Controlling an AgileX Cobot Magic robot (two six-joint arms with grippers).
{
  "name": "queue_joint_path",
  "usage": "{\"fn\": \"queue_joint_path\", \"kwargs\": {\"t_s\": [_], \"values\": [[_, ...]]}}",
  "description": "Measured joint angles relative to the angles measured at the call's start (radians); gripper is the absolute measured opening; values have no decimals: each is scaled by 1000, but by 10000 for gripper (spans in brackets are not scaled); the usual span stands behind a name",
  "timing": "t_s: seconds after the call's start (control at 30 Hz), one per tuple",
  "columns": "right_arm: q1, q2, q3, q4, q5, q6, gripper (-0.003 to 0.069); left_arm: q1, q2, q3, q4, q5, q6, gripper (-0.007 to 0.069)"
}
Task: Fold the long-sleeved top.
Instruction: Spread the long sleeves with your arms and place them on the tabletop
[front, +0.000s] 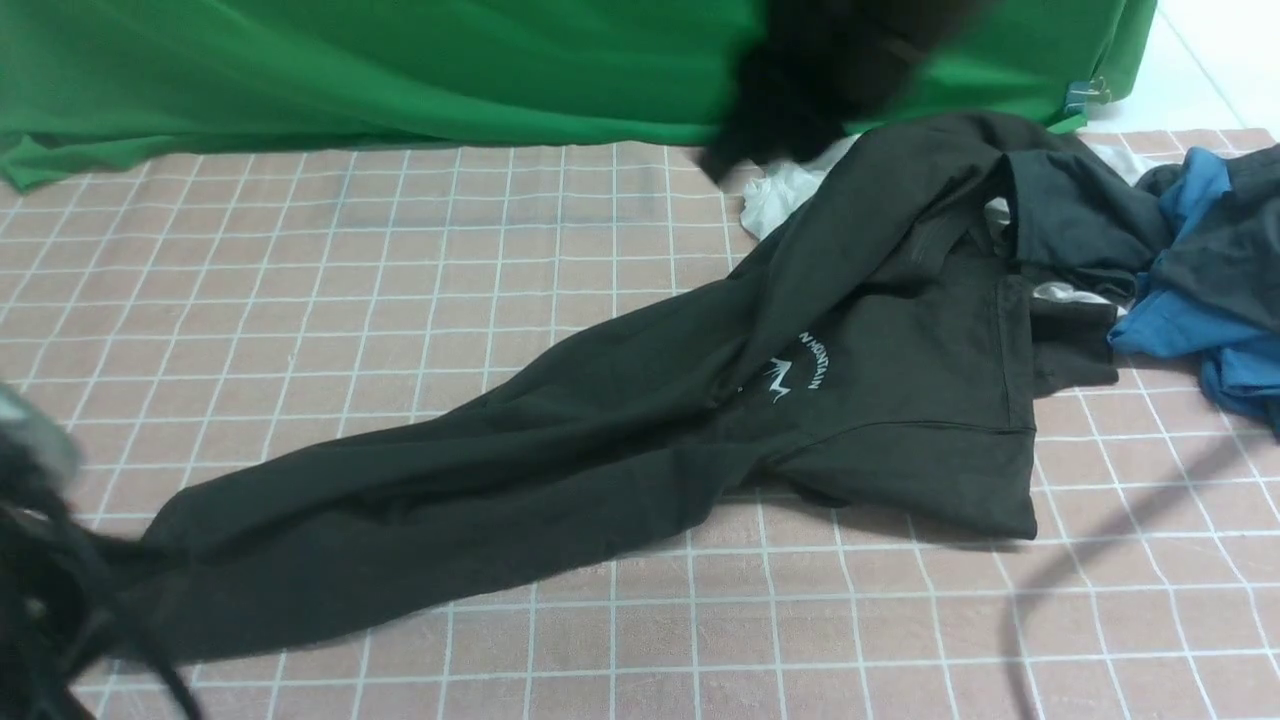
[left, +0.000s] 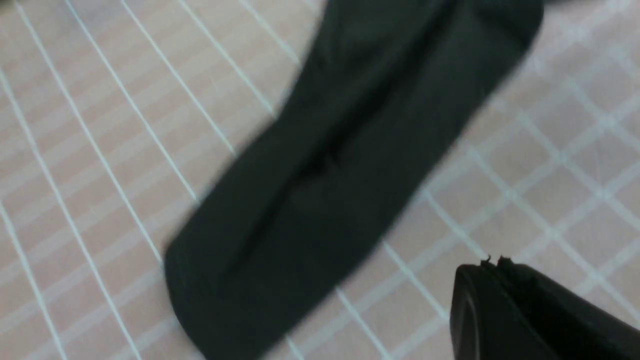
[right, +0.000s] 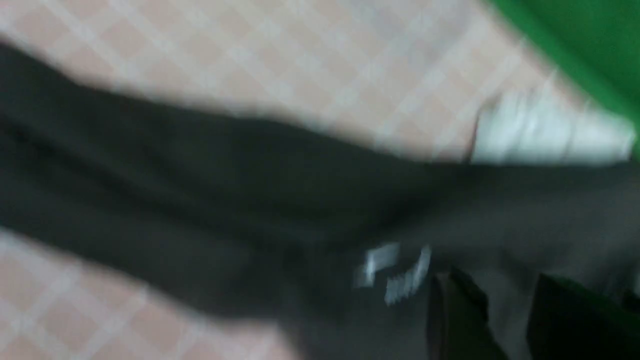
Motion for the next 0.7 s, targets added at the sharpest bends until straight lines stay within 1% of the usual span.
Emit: {"fn": "queue_joint_path", "kwargs": {"t_s": [0.1, 0.17, 0.2, 0.23, 0.3, 0.37, 0.47, 0.5, 0.53, 0.6, 0.7], "values": [[-6, -125, 246, 30, -66, 8, 244, 0, 103, 0, -3, 32, 14, 20], [-6, -218, 410, 45, -139, 25, 245, 0, 183, 0, -20, 38, 64, 20], [-6, -218, 410, 46, -139, 25, 245, 0, 190, 0, -23, 39, 70, 20], [-6, -278, 533, 51, -201, 30, 245, 0, 254, 0, -46, 39, 109, 20], [-6, -322, 606, 54, -240, 33, 245, 0, 304, 0, -76, 31, 146, 20], [-6, -405, 733, 62, -307, 47, 245, 0, 397, 0, -111, -10, 208, 20], [-6, -469, 812, 91, -343, 50, 246, 0, 494, 0, -109, -43, 281, 20], [-6, -482, 821, 101, -347, 50, 246, 0, 504, 0, -108, -43, 287, 20], [-6, -509, 849, 119, -356, 48, 246, 13, 538, 0, -104, -23, 327, 20], [-6, -539, 872, 133, -358, 43, 246, 71, 573, 0, -113, 7, 359, 20], [-6, -575, 886, 142, -360, 40, 246, 220, 607, 0, -144, -19, 447, 20]]}}
